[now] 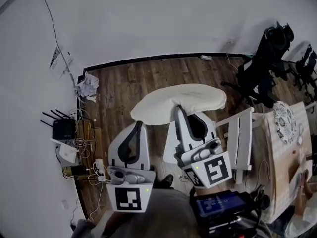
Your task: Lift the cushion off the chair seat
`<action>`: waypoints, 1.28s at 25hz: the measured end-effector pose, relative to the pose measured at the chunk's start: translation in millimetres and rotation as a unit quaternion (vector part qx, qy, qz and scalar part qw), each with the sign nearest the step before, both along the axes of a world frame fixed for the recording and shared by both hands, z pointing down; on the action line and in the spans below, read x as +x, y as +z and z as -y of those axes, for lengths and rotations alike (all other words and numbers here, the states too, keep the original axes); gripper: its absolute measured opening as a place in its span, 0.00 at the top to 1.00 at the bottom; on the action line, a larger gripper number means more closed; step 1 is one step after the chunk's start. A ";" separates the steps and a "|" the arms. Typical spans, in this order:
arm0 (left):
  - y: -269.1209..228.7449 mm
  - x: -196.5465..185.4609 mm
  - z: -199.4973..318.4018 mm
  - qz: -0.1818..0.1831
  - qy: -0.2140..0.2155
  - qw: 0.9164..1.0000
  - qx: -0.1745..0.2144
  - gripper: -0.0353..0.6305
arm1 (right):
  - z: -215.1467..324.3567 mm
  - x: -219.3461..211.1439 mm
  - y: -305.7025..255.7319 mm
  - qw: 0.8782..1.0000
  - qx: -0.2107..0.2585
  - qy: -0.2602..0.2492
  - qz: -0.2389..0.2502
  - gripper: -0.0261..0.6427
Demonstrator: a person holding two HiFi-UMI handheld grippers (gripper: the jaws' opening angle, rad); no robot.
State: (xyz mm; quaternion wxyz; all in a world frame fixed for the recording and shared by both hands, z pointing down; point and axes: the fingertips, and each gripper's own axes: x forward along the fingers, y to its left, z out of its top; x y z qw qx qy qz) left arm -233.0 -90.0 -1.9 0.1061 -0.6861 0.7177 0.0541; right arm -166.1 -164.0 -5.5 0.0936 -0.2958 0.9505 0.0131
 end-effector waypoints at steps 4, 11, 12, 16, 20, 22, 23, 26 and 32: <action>-12.7 11.1 9.2 0.009 0.021 1.000 0.017 0.94 | -6.5 16.2 -14.3 1.000 0.020 0.020 0.003 0.92; -16.3 35.2 27.9 0.022 0.043 0.999 0.013 0.94 | -9.3 55.3 -17.9 0.996 0.046 0.070 -0.009 0.92; -16.3 38.9 30.0 0.024 0.046 0.999 0.012 0.94 | -9.4 60.8 -16.6 0.996 0.047 0.078 -0.011 0.92; -15.1 56.6 40.5 0.038 0.061 0.997 0.011 0.94 | -6.1 82.7 -7.4 0.993 0.043 0.108 -0.019 0.92; -12.8 76.1 49.7 0.045 0.074 0.996 0.009 0.94 | -1.8 101.7 1.9 0.990 0.042 0.134 -0.031 0.92; -9.4 84.5 51.4 0.040 0.083 0.996 0.000 0.94 | -2.7 110.0 6.7 0.989 0.041 0.141 -0.033 0.92; -7.6 87.8 51.4 0.038 0.086 0.996 -0.003 0.94 | -3.8 114.2 9.8 0.988 0.039 0.145 -0.036 0.92; -2.1 97.0 50.1 0.041 0.092 0.995 -0.009 0.94 | -6.7 124.9 16.3 0.987 0.035 0.154 -0.043 0.92; 2.6 119.1 47.4 0.048 0.107 0.993 -0.017 0.94 | -8.9 142.5 22.5 0.984 0.028 0.168 -0.057 0.92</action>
